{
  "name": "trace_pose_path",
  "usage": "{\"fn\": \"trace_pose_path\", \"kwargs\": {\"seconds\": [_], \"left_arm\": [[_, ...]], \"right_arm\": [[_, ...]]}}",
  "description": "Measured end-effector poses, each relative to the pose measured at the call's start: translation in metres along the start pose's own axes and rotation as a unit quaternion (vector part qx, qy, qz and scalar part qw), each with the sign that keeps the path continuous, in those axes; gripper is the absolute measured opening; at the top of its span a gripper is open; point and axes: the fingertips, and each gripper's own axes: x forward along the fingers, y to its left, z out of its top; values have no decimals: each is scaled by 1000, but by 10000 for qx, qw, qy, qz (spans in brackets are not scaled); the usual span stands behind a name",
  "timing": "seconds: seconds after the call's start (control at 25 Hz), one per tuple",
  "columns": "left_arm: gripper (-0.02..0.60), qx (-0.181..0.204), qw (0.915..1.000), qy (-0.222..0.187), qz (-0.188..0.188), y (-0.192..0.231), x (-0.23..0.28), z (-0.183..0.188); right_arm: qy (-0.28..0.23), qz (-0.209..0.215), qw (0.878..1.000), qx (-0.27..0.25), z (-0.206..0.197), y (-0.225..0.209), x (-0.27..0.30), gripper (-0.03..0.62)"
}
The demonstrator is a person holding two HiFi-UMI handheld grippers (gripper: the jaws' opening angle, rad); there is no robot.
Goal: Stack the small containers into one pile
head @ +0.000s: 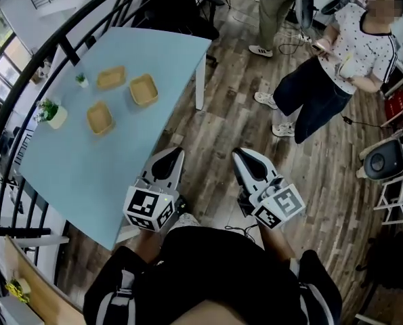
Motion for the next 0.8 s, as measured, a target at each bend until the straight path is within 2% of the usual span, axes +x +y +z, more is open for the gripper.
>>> {"fn": "trace_pose_path", "kwargs": {"seconds": [0.52,0.8], "left_arm": [[18,-252,9963,260,785,179,1,-9],[18,-395,9944,328,925,230,1,-16]], "right_arm": [[365,303,9988,107,-26,-3,168,17],[438,483,9978,150,-35,3,221,20]]}}
